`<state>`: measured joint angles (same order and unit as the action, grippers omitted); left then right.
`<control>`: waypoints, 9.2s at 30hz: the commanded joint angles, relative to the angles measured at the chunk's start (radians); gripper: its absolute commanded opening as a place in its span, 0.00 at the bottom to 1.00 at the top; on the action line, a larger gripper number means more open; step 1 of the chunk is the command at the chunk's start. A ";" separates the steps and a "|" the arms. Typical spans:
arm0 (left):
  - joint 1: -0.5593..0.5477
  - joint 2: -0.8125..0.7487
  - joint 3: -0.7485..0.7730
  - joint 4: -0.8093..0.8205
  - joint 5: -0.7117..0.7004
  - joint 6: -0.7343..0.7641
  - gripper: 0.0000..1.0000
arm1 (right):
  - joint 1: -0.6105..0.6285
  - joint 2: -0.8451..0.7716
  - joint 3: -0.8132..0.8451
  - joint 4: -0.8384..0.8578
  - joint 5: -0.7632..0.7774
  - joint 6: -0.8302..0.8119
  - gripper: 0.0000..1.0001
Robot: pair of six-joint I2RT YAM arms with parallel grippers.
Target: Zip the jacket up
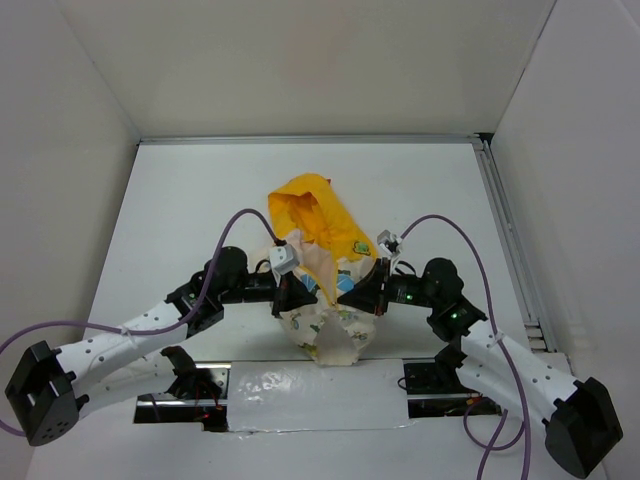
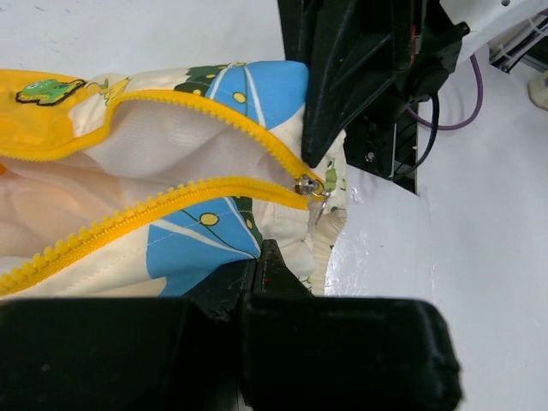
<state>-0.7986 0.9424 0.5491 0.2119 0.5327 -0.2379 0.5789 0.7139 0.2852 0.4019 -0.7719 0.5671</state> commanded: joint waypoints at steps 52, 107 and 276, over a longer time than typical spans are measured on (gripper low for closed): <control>0.001 -0.030 0.035 0.049 -0.034 0.041 0.00 | -0.004 0.001 0.009 0.001 0.034 -0.047 0.00; 0.001 0.022 0.040 0.063 -0.014 0.037 0.00 | -0.004 0.005 -0.008 0.048 0.033 -0.030 0.00; 0.180 0.136 0.156 -0.063 0.159 -0.535 0.00 | 0.279 0.141 0.183 -0.009 0.450 0.083 0.14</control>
<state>-0.6193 1.0840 0.6998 0.0856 0.6891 -0.7662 0.8631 0.8627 0.4210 0.3801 -0.3145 0.6464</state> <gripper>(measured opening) 0.190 0.155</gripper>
